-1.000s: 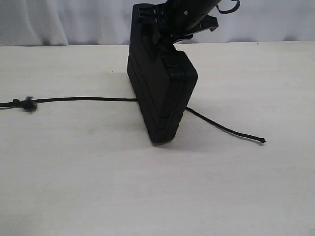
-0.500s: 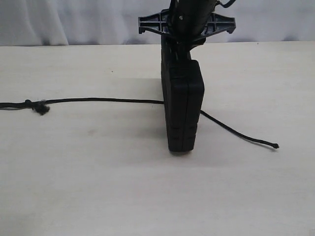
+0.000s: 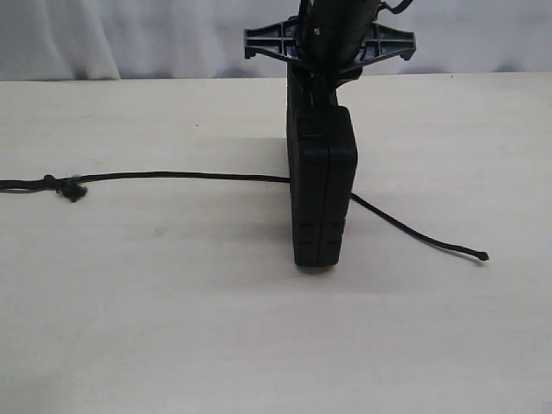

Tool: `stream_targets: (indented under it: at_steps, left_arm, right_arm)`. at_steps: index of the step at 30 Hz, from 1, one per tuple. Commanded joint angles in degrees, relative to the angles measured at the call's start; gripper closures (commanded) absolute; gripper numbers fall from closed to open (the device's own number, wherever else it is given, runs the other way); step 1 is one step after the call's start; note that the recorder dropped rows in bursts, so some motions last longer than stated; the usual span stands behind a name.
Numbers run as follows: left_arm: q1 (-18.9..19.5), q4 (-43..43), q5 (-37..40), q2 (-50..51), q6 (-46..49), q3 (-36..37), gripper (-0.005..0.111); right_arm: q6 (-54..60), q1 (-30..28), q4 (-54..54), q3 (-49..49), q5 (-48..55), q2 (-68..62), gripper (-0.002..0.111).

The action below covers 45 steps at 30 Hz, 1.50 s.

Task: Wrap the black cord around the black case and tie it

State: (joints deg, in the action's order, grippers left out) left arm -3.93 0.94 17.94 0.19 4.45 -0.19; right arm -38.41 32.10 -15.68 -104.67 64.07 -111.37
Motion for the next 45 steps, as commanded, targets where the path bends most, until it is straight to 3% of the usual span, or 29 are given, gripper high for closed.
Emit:
stream_targets:
  at_steps: [1, 6, 27, 35, 45]
  left_arm:
    - [0.23, -0.07, -0.45, -0.19, -0.02, 0.19, 0.107]
    - [0.23, -0.07, -0.45, -0.19, -0.02, 0.19, 0.107]
    - [0.23, -0.07, -0.45, -0.19, -0.02, 0.19, 0.107]
    - [0.23, -0.07, -0.45, -0.19, -0.02, 0.19, 0.107]
    - [0.23, -0.07, -0.45, -0.19, -0.02, 0.19, 0.107]
  right_arm:
    - [0.0, -0.31, -1.67, -0.57, -0.94, 0.92, 0.086]
    - [0.0, -0.31, -3.17, -0.57, -0.94, 0.92, 0.075]
    - [0.25, -0.31, -3.42, -0.57, -0.85, 1.03, 0.076]
    - [0.65, -0.31, -3.42, -0.57, -0.85, 1.03, 0.104]
    - [0.65, -0.31, -4.14, -0.57, -0.85, 1.03, 0.104]
